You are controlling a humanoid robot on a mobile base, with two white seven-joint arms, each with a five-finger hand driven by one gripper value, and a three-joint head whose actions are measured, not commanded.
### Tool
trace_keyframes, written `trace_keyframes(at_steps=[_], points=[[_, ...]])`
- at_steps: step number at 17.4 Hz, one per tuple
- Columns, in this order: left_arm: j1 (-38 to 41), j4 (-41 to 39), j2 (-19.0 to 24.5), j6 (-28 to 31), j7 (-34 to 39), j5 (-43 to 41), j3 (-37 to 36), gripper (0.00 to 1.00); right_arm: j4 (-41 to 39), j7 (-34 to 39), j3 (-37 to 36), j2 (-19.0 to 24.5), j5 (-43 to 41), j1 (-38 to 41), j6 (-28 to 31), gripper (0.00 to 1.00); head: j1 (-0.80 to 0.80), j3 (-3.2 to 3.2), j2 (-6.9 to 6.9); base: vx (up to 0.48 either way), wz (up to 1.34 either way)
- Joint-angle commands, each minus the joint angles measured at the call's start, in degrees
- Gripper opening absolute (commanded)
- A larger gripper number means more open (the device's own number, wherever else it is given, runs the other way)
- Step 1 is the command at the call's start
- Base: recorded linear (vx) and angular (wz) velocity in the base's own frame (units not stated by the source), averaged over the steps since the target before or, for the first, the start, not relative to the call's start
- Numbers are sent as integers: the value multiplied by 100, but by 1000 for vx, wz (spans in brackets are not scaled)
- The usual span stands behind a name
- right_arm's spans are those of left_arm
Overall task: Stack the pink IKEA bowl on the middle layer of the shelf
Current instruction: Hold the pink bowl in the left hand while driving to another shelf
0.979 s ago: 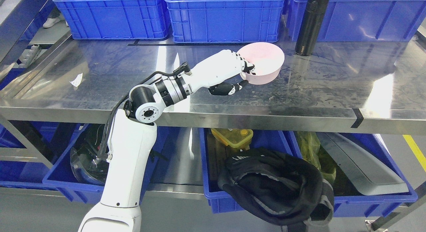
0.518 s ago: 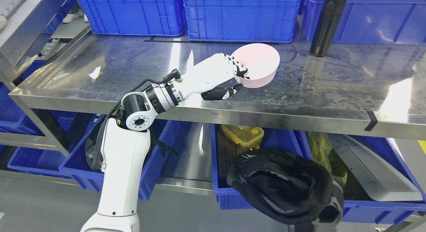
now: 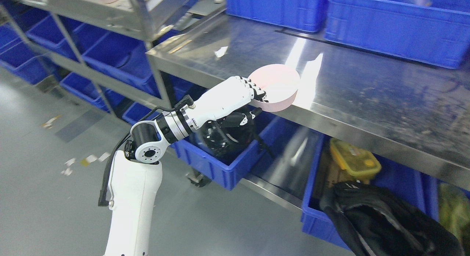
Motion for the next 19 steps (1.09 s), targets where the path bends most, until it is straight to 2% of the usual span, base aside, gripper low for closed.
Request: trace_keyframes(at_steps=[1,11,19], points=[[296,-186,100,0,31,112,69,2,-100,-4,0,-100,-1,89,2,100,0,0,0,-46,1195],[375,-177,100,0,48,200,131,2,-100,-4,0,-100,-1,89,2,100,0,0,2,-28,1253],[411,-160,100,0,75,244,149,2,-100,-4,0,-100,-1,89,2,100,-1,0,2,89,675]])
